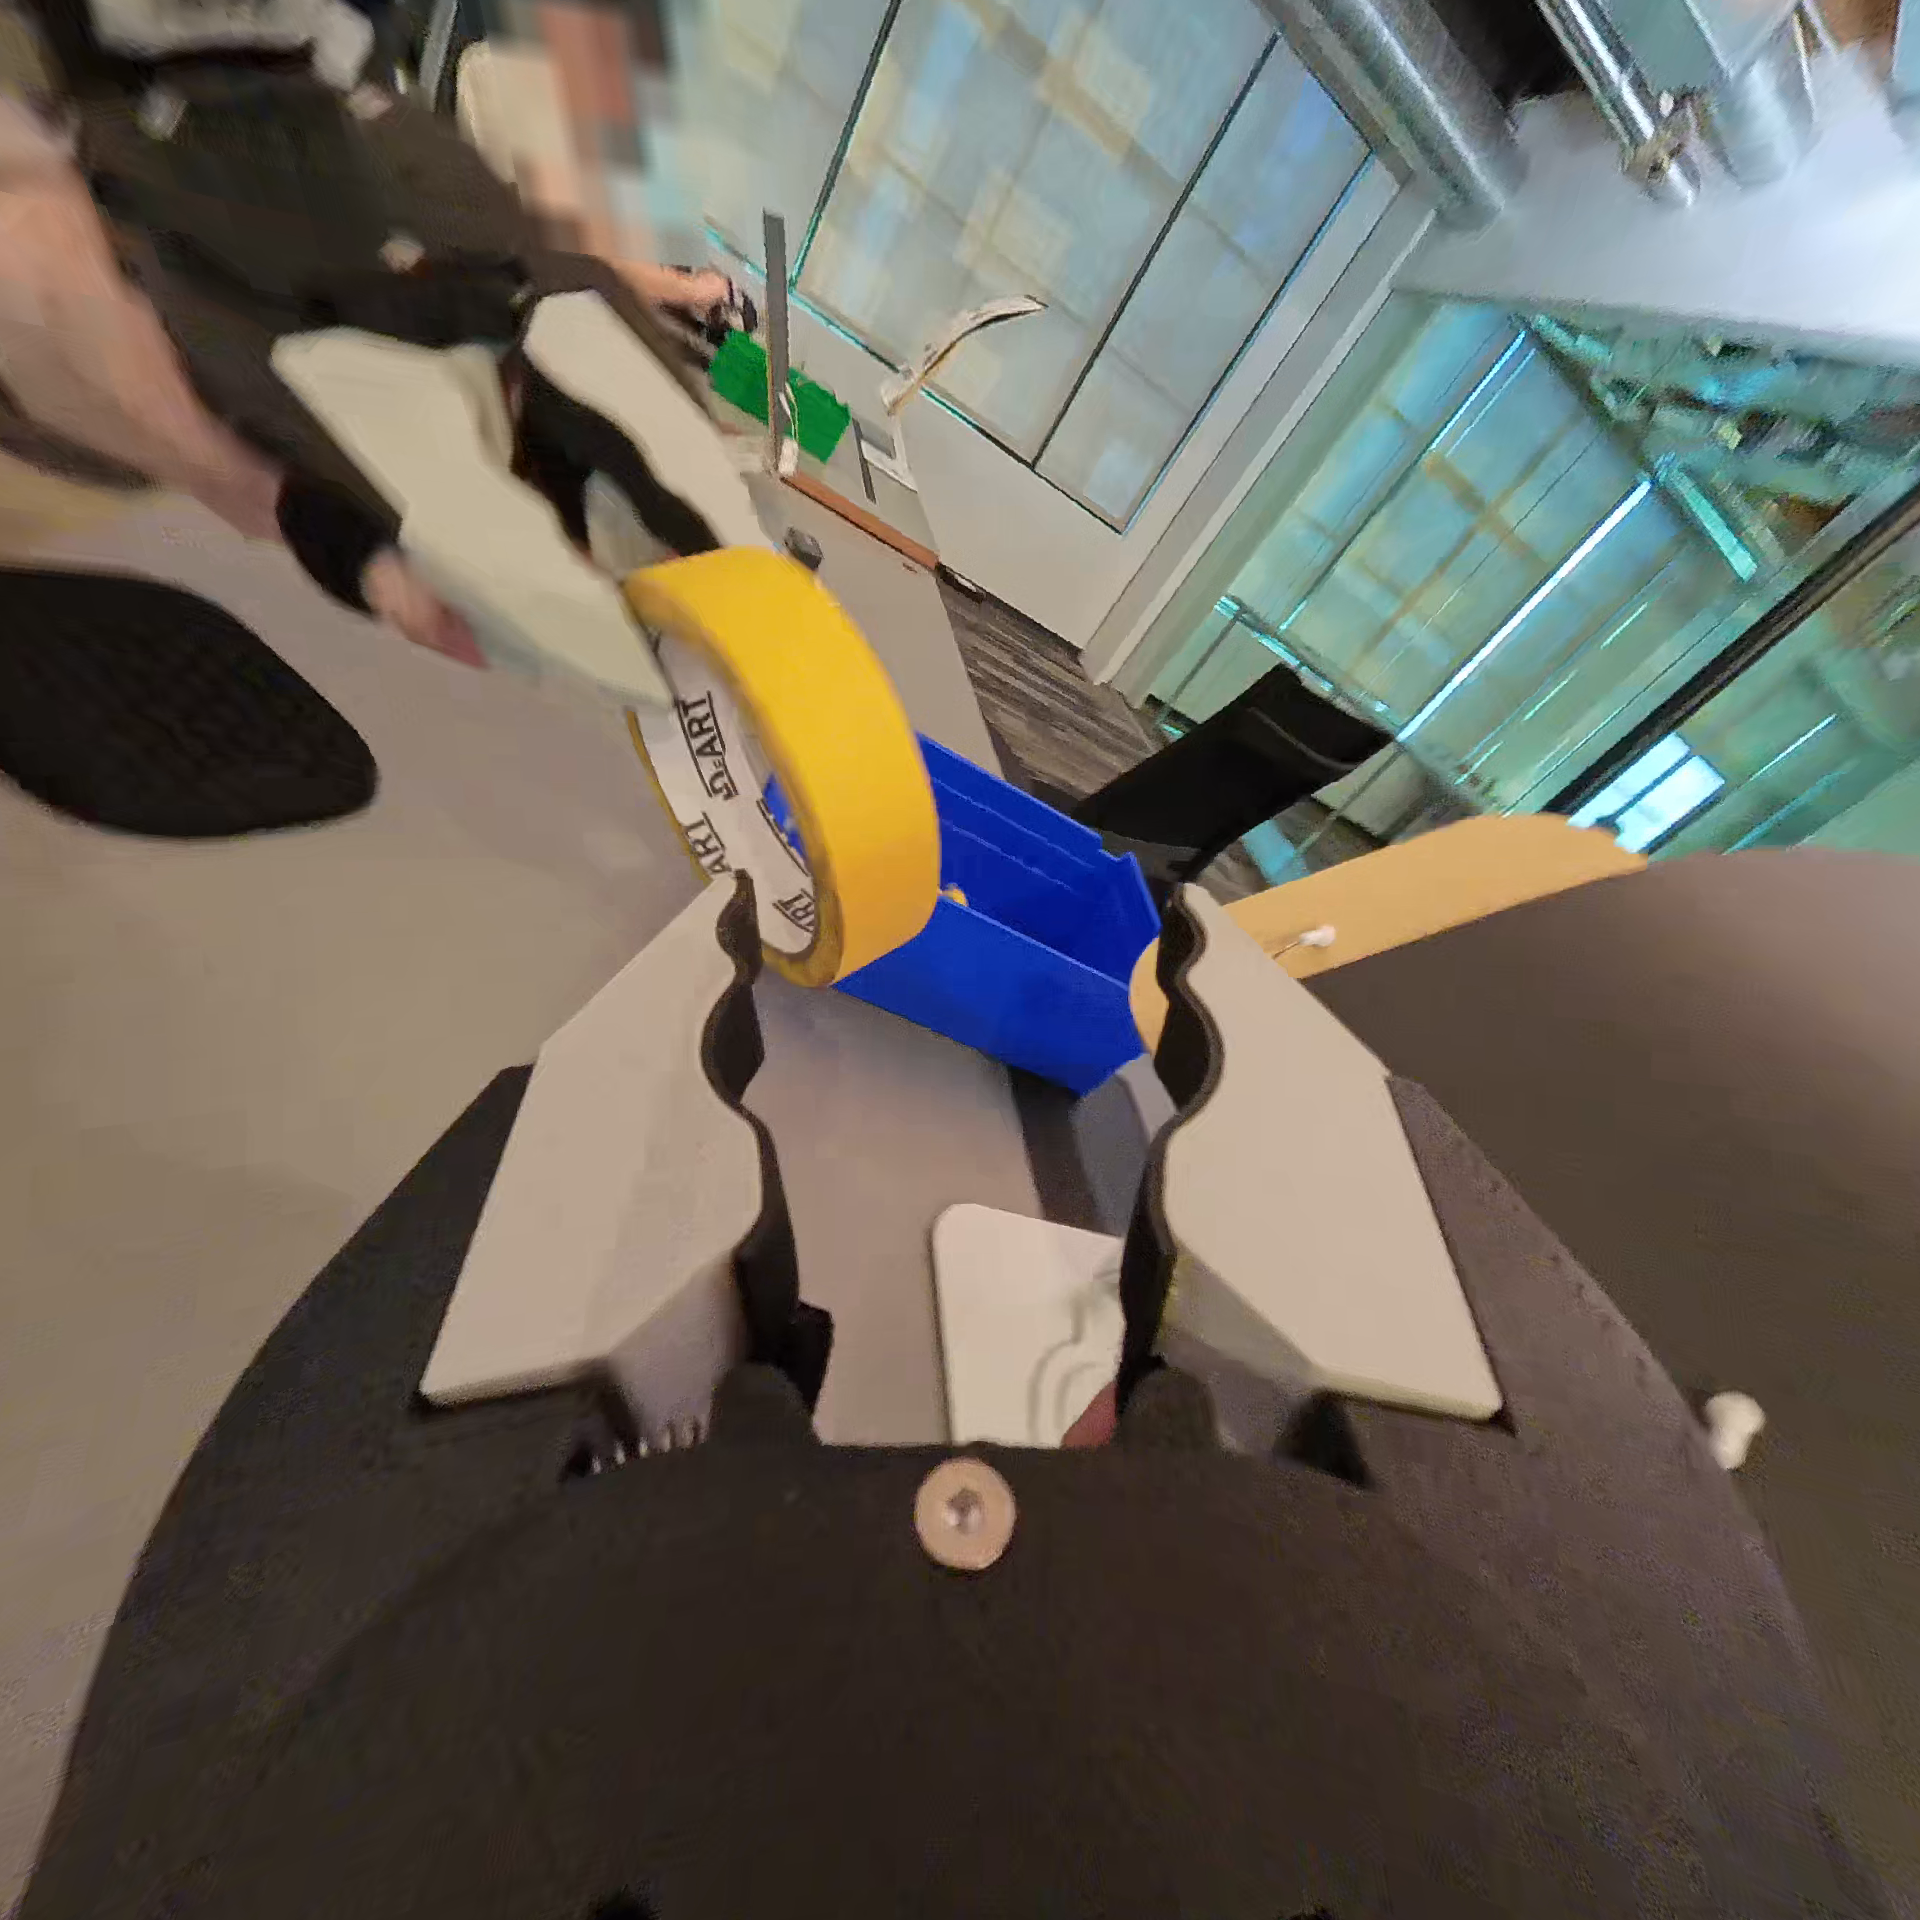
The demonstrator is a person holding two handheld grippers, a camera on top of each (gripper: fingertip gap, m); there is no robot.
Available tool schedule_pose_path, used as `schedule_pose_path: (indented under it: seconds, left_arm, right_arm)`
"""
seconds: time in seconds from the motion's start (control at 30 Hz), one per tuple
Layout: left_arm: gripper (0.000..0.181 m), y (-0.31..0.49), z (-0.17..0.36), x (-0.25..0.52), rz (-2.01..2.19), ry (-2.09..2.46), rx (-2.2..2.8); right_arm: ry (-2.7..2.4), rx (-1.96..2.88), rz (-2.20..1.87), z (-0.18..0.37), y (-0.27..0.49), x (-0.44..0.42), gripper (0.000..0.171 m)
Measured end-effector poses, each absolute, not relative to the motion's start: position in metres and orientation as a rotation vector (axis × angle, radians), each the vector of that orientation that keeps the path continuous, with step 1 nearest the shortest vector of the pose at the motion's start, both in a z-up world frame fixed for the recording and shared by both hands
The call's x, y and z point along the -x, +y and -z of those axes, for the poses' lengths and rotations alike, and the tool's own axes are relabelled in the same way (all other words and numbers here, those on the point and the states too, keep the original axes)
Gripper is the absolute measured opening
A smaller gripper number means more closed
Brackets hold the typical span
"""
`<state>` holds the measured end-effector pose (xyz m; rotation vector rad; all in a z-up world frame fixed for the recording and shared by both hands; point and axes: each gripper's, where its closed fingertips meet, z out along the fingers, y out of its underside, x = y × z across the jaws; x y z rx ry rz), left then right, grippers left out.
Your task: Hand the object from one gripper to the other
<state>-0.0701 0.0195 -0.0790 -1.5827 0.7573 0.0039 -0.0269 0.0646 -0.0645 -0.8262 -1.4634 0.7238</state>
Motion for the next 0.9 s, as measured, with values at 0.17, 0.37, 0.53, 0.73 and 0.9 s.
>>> schedule_pose_path:
  seconds: [0.17, 0.37, 0.53, 0.73, 0.9]
  left_arm:
    - [0.030, 0.019, 0.078, 0.067, 0.404, 0.565, 1.654]
    - [0.030, 0.022, 0.084, 0.075, 0.374, 0.480, 1.622]
    - [0.029, 0.025, 0.094, 0.074, 0.360, 0.410, 1.626]
    - [0.044, 0.014, 0.094, 0.051, 0.227, 0.585, 1.532]
    - [0.056, -0.017, 0.080, 0.031, -0.139, 1.000, 1.300]
  right_arm:
    - [-1.487, 0.722, -0.486, 0.073, 0.059, 0.040, 0.054]
    - [-1.433, 0.880, -0.555, 0.081, 0.064, 0.056, 0.024]
    - [-1.307, 0.980, -0.519, 0.080, 0.076, 0.064, 0.011]
    - [-1.341, 1.064, -0.687, 0.087, 0.076, 0.061, 0.006]
    - [-1.585, 1.158, -0.851, 0.116, 0.063, 0.052, 0.007]
